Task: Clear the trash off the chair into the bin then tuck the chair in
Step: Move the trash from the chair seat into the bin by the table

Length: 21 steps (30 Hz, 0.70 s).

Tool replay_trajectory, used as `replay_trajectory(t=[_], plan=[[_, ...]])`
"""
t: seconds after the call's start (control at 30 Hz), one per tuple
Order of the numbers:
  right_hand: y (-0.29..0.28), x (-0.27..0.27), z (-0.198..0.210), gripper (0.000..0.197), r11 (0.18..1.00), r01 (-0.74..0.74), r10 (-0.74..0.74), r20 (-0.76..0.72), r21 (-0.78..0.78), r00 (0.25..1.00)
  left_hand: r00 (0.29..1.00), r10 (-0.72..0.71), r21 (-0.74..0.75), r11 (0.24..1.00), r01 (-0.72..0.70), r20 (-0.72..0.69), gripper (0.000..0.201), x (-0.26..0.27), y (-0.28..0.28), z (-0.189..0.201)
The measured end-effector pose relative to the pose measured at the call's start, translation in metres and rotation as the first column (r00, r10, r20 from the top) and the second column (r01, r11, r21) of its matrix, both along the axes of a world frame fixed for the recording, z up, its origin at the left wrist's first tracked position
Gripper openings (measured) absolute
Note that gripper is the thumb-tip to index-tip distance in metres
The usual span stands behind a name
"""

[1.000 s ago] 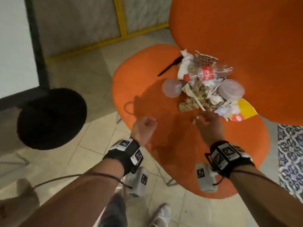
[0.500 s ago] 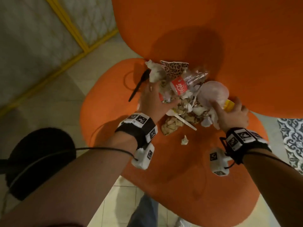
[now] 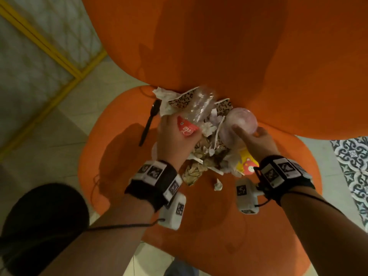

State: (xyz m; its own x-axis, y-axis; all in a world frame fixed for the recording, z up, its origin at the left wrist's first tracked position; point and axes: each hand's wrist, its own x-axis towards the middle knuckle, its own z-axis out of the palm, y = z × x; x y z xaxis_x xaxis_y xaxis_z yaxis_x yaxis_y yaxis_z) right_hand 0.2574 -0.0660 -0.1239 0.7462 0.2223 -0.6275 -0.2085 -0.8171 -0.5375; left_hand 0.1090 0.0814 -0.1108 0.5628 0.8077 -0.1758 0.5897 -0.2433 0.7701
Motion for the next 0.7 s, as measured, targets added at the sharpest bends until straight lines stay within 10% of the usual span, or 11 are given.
replay_trajectory(t=[0.23,0.43,0.7], plan=[[-0.006,-0.009,-0.001,0.103,0.993,-0.109,0.111,-0.049,0.051,0.993,0.996,0.082,-0.435,0.897,-0.083,-0.020,0.050,-0.047,-0.022,-0.017],[-0.005,-0.021,-0.004,0.071,0.946,-0.122,0.153,-0.080,0.301,0.985,0.973,-0.037,-0.238,0.971,-0.019,-0.229,0.082,-0.033,-0.031,-0.023],[-0.002,-0.028,-0.008,0.064,0.906,-0.077,0.144,-0.132,0.416,0.981,0.990,-0.049,-0.204,0.979,0.021,-0.132,0.093,-0.022,-0.030,-0.011]])
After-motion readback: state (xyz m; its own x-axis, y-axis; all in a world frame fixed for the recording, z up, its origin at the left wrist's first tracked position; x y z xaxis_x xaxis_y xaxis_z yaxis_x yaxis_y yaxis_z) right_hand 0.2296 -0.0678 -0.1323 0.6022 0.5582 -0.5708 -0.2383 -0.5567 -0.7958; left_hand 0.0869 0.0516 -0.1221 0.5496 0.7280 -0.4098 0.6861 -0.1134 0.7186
